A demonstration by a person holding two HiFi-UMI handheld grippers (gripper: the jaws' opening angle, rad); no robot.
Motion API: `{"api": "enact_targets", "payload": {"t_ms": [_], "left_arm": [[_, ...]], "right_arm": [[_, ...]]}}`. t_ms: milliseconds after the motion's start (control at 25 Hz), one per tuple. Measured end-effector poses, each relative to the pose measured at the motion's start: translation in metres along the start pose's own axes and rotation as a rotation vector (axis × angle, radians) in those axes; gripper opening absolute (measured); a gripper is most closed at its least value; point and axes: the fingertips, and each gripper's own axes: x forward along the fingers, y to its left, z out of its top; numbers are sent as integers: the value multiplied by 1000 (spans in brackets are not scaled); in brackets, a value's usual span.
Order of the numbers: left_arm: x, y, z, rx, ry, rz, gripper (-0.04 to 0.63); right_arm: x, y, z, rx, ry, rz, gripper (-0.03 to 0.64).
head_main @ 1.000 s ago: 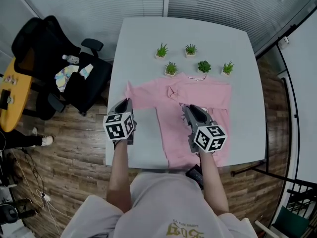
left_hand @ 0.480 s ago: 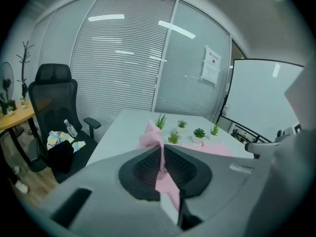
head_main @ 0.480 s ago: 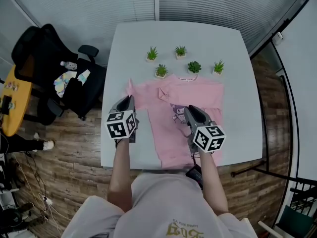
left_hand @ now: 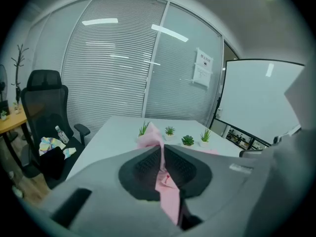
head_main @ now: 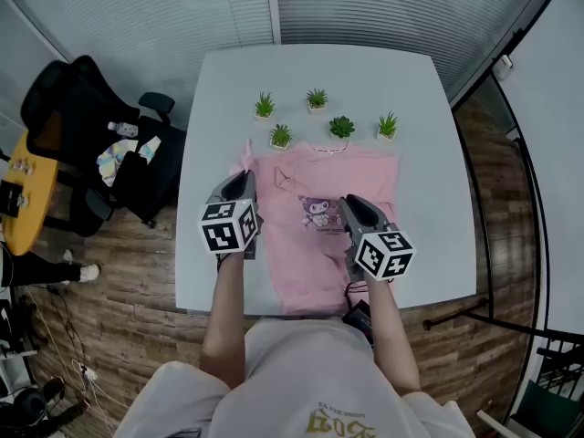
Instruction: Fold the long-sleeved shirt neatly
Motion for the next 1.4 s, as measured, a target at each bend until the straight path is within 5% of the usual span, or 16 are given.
{"api": "enact_targets", "payload": {"t_ms": [600, 1240, 1320, 1400], "left_arm": [[51, -109, -1, 60, 20, -95, 20], [149, -143, -93, 75, 196, -69, 31], [156, -149, -109, 61, 255, -109, 72], [159, -154, -123, 43, 308, -152, 191]], "right_arm": [[-27, -51, 12, 31, -16, 9, 87], [-36, -99, -14, 59, 47, 12, 88], [-35, -100, -18, 64, 53, 21, 88], [-34, -100, -21, 67, 57, 31, 89]]}}
